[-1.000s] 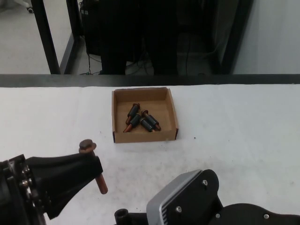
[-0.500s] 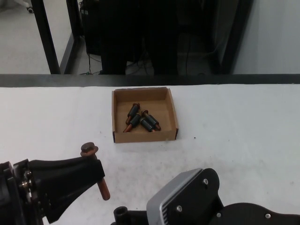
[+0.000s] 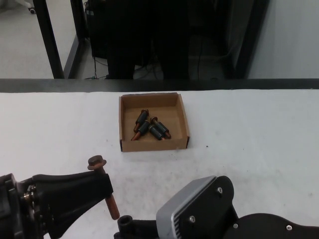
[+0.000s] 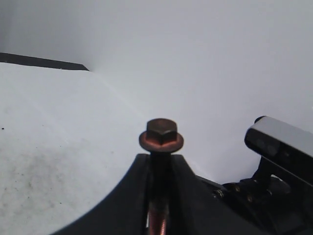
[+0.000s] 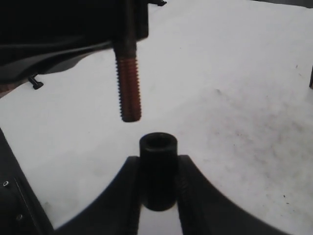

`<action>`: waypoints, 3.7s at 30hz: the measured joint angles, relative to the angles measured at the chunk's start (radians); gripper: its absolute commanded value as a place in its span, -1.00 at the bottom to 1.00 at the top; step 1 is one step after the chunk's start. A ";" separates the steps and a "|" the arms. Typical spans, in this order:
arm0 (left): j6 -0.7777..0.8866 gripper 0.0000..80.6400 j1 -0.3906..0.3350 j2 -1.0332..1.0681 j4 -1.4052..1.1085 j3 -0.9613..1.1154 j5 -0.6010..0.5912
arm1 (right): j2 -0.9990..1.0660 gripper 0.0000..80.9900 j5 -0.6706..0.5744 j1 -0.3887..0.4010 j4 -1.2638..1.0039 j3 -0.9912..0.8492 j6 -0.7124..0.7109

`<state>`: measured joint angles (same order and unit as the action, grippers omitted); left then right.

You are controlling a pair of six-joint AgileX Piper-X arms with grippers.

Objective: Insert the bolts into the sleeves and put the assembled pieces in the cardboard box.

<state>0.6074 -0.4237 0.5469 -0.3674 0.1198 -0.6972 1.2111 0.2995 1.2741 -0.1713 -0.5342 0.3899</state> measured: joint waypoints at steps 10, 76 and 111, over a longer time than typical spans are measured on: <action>0.010 -0.98 -0.108 0.000 0.000 0.000 0.013 | 0.000 -0.99 -0.021 0.000 0.000 0.000 0.000; -0.163 -0.99 -0.120 0.000 0.039 -0.002 0.012 | -0.085 -0.99 -0.074 0.002 0.068 0.002 -0.014; -0.299 -0.98 -0.118 0.000 0.240 0.013 0.164 | -0.015 -0.99 -0.251 -0.497 0.588 -0.404 -0.075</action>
<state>0.3085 -0.5416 0.5469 -0.1277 0.1323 -0.5329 1.1962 0.0481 0.7773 0.4169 -0.9381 0.3153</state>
